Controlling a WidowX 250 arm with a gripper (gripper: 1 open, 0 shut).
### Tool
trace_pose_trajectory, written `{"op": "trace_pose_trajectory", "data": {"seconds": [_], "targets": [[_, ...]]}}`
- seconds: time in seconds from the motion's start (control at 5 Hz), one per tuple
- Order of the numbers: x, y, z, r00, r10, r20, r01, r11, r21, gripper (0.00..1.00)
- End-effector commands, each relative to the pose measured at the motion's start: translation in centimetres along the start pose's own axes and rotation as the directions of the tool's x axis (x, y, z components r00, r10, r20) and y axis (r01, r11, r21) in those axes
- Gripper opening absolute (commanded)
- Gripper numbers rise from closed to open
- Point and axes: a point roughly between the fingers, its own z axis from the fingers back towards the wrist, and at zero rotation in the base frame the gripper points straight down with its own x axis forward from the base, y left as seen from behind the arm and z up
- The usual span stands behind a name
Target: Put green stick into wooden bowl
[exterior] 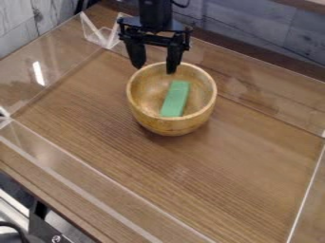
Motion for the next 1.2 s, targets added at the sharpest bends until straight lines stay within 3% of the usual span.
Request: {"op": "trace_pose_trajectory", "data": {"seconds": [0.0,0.4,0.6,1.0], "targets": [[1.0,-0.5,3.1,0.996,-0.006,0.084,0.006,1.0,-0.007,1.0],[0.8,-0.7,5.7,0.992,-0.004,0.125,0.006,1.0,-0.016,1.0],[0.6,-0.9,5.9,0.991,-0.01,0.131,0.012,1.0,-0.014,1.0],[0.5,-0.7,4.7,0.993,-0.017,0.12,0.017,1.0,-0.002,1.0]]}}
